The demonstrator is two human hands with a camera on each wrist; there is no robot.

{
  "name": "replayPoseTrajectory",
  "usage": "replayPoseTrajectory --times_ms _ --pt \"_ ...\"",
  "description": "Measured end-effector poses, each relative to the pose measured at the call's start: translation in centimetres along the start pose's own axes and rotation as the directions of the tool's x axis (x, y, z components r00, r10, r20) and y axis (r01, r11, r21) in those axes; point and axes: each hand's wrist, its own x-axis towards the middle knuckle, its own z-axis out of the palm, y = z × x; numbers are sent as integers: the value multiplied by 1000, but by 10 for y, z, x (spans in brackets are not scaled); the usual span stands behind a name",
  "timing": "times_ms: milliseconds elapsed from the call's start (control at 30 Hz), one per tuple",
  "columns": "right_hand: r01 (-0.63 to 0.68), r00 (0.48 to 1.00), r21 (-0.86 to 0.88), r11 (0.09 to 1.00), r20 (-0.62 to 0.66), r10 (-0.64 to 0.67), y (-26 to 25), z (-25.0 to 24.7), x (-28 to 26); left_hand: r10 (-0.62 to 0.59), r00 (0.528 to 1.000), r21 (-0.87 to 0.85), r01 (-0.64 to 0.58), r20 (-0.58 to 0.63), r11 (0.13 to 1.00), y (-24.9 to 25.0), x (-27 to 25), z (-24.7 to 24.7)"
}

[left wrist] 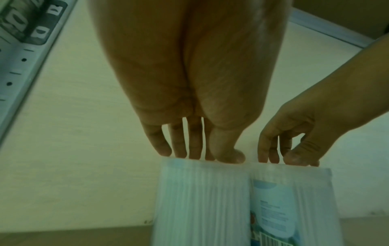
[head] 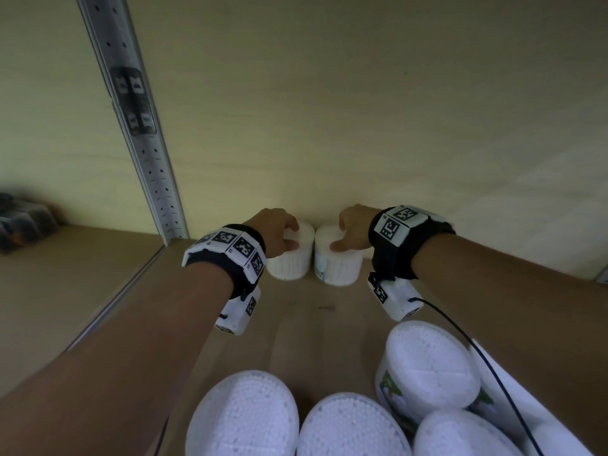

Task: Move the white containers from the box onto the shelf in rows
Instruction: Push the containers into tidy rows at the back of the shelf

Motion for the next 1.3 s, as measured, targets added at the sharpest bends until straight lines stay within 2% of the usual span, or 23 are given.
replayPoseTrajectory --times_ms 200,433,533,667,733,933,1300 --pt "-7 1000 -36 999 22 7 -2 -2 -1 -1 1000 11 1 15 1000 0 2 -1" --pt "72 997 21 997 34 -72 3 -8 -5 -4 1000 0 4 9 1000 0 2 0" --pt "95 995 73 993 -9 -95 4 -9 -6 -7 1000 -4 8 5 1000 0 3 0" --pt "45 995 93 995 -90 -36 3 -6 -2 -8 1000 -13 8 8 1000 0 2 0" --pt "2 999 53 999 -50 1 2 -4 -2 1 1000 -11 -1 0 1000 -1 1 1" --pt "-7 1000 14 1000 -1 7 0 -2 1 9 1000 -8 -9 2 1000 0 1 1" --pt "89 996 61 994 14 -90 2 -8 -4 -1 1000 -38 0 -11 999 -1 1 2"
